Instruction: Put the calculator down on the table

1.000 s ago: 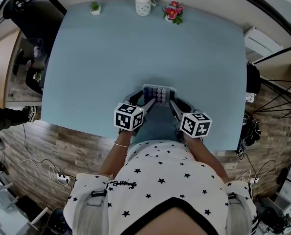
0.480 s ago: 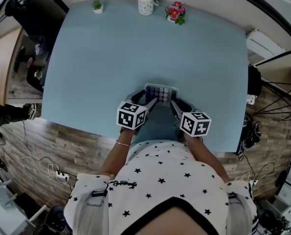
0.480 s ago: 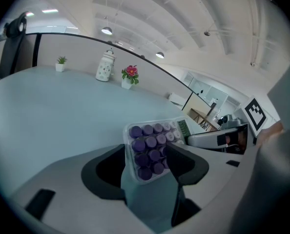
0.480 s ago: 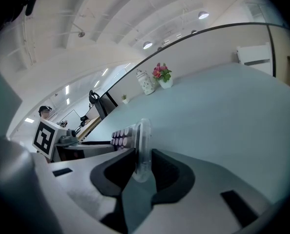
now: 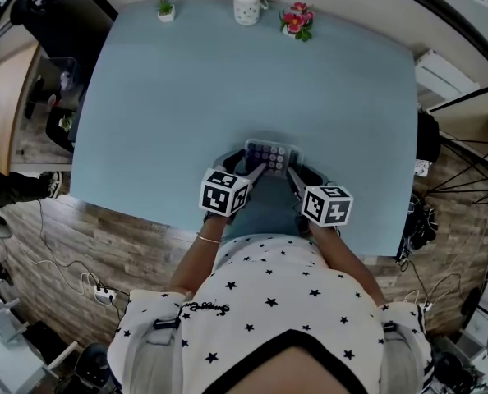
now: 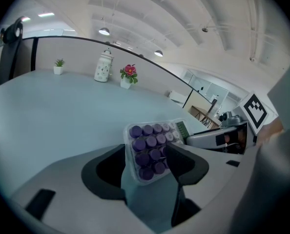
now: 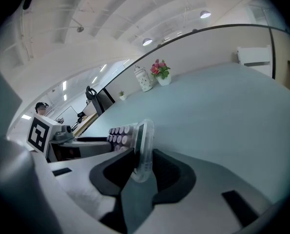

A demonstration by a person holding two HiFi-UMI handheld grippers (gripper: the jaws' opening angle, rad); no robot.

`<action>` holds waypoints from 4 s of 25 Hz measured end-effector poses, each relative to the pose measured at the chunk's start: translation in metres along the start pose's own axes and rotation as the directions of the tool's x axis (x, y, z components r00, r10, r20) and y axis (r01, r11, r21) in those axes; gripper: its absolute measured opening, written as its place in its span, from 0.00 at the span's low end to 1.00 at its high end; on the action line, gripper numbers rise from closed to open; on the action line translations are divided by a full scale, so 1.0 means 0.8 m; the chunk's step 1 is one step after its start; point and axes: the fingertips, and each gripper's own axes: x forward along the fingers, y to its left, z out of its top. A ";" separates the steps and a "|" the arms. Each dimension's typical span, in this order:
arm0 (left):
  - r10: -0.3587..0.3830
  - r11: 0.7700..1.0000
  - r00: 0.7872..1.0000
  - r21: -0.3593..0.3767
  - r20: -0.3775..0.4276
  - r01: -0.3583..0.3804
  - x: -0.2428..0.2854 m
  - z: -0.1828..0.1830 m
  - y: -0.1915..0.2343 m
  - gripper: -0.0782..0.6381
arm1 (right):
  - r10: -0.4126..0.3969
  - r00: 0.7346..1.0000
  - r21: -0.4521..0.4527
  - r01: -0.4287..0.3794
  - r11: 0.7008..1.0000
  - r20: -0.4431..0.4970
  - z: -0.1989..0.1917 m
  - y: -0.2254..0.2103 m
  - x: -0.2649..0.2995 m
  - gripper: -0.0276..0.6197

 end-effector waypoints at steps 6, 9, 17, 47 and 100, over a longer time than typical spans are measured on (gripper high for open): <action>0.006 1.000 1.000 0.013 -0.003 -0.006 0.005 -0.001 0.000 0.48 | -0.013 1.000 -0.009 0.013 1.000 -0.013 -0.003 -0.006 0.004 0.23; 0.007 1.000 1.000 0.018 -0.007 -0.007 0.006 -0.001 0.000 0.48 | -0.017 1.000 -0.006 0.017 1.000 -0.020 -0.004 -0.007 0.005 0.23; 0.010 1.000 1.000 0.025 -0.009 -0.010 0.008 -0.001 0.000 0.48 | -0.037 0.999 -0.020 0.036 0.999 -0.038 -0.007 -0.011 0.007 0.24; 0.015 1.000 1.000 0.018 0.005 -0.015 0.015 0.003 0.004 0.49 | -0.104 0.994 -0.117 0.099 0.988 -0.042 0.000 -0.017 0.011 0.29; -0.137 0.987 0.953 0.118 0.271 0.108 -0.062 0.081 -0.086 0.36 | -0.047 0.957 -0.099 0.078 0.992 0.288 0.064 0.023 -0.091 0.15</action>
